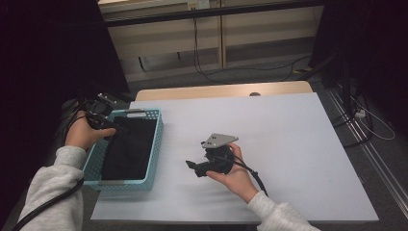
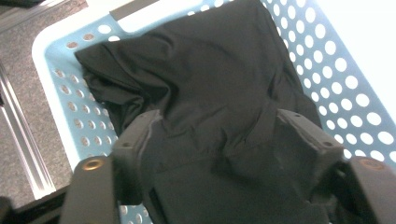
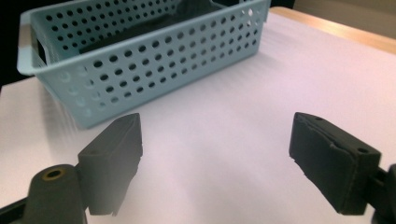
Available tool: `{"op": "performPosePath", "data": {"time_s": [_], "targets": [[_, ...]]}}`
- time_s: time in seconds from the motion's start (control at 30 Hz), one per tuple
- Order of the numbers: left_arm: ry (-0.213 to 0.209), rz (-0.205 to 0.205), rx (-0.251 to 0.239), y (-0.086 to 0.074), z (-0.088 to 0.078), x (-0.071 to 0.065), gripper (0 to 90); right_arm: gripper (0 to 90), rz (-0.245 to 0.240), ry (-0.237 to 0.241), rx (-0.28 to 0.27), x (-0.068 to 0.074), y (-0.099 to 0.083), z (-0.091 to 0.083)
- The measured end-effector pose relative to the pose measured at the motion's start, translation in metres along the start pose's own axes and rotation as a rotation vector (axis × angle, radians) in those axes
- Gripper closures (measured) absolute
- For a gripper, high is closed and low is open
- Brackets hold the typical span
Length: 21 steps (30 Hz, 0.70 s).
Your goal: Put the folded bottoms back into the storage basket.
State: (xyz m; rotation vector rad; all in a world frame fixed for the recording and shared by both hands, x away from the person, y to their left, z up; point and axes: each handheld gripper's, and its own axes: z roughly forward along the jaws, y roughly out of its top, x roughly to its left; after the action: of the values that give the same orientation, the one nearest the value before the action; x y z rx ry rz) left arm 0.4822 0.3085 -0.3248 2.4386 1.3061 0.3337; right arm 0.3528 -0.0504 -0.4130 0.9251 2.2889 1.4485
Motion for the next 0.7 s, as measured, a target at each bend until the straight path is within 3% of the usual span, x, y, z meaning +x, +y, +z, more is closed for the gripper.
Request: {"op": "performPosePath", "data": {"time_s": [0.07, 0.17, 0.33, 0.43, 0.63, 0.7], "targets": [[-0.008, -0.018, -0.005, -0.004, 0.004, -0.001, 37.7, 16.7, -0.003, -0.010, 0.010, -0.003, -0.005, -0.003], [-0.009, 0.000, -0.013, -0.010, 0.010, -0.003, 43.8, 15.8, -0.004, -0.017, 0.021, -0.005, -0.010, -0.009], [-0.043, -0.020, -0.023, -0.018, 0.025, -0.005, 61.3, 15.8, -0.005, -0.026, 0.035, -0.009, -0.019, -0.017], [-0.055, -0.019, 0.026, -0.020, 0.039, -0.006, 74.3, 16.0, 0.003, -0.027, 0.036, -0.011, -0.023, -0.021], [-0.040, -0.032, 0.080, -0.026, 0.061, -0.003, 84.4, 15.9, 0.005, -0.037, 0.043, -0.014, -0.029, -0.028], [-0.032, -0.057, 0.105, -0.030, 0.068, 0.000, 86.5, 15.9, 0.014, -0.041, 0.040, -0.016, -0.031, -0.031]]}}
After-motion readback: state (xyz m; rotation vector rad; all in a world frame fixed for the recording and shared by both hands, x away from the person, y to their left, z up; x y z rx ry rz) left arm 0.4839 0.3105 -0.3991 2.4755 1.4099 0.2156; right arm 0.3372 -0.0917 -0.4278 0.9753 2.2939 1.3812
